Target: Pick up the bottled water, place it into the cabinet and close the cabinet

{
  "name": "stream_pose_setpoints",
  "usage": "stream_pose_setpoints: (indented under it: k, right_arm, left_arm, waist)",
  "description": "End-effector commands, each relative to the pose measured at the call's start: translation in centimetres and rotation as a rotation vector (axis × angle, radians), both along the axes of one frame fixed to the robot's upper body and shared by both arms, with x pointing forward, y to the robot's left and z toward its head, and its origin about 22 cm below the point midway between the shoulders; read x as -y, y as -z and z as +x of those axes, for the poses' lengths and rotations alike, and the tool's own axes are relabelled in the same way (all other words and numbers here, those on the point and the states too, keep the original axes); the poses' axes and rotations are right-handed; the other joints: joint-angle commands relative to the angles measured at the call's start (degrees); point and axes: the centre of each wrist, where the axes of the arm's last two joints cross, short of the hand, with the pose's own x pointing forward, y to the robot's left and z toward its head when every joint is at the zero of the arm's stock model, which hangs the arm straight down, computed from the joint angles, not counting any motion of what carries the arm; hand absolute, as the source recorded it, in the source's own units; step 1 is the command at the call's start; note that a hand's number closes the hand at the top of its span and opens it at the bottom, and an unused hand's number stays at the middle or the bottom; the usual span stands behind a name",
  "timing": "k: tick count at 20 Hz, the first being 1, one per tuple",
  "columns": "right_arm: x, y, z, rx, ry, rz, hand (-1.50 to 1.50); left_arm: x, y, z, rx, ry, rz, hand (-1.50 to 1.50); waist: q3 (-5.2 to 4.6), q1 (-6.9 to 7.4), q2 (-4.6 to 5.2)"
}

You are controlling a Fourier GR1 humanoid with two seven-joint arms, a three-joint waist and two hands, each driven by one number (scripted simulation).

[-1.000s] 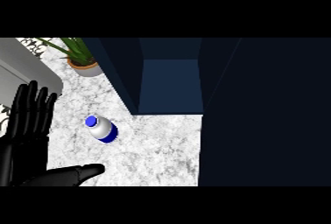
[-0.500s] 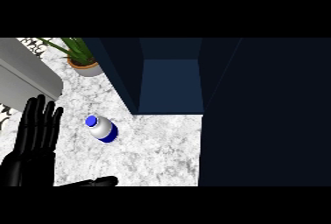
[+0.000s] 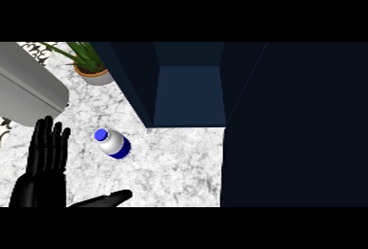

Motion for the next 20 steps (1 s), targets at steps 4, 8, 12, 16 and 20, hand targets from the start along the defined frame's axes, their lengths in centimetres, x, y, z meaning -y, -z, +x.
stream_pose_setpoints:
  k: [4,8,12,16,20]
  right_arm:
    - [1.1,-1.6,-2.7,0.037,0.000,-0.040,-1.50]
    - [0.4,-1.6,-3.3,0.060,-0.004,-0.015,-1.50]
    - [1.3,-1.2,-3.9,0.051,-0.017,-0.036,-1.50]
    - [0.1,-3.5,-5.2,0.062,-0.001,-0.030,-1.50]
    - [0.4,-1.8,-5.0,0.061,-0.005,-0.034,-1.50]
  left_arm:
    - [-1.6,2.9,1.2,-0.034,-0.083,0.028,-1.50]
    - [-4.0,6.7,3.4,-0.089,-0.096,0.004,-1.50]
    - [-4.5,10.0,3.6,-0.095,-0.074,-0.034,-1.50]
    - [-5.7,12.8,3.7,-0.109,-0.084,-0.037,-1.50]
    - [-5.5,16.4,4.8,-0.104,-0.126,-0.050,-1.50]
  waist:
    - [0.02,-0.17,0.03]
    - [-0.03,-0.71,0.08]
    - [-0.01,-0.43,0.04]
    - [-0.09,-0.55,0.08]
    - [-0.08,-0.69,0.16]
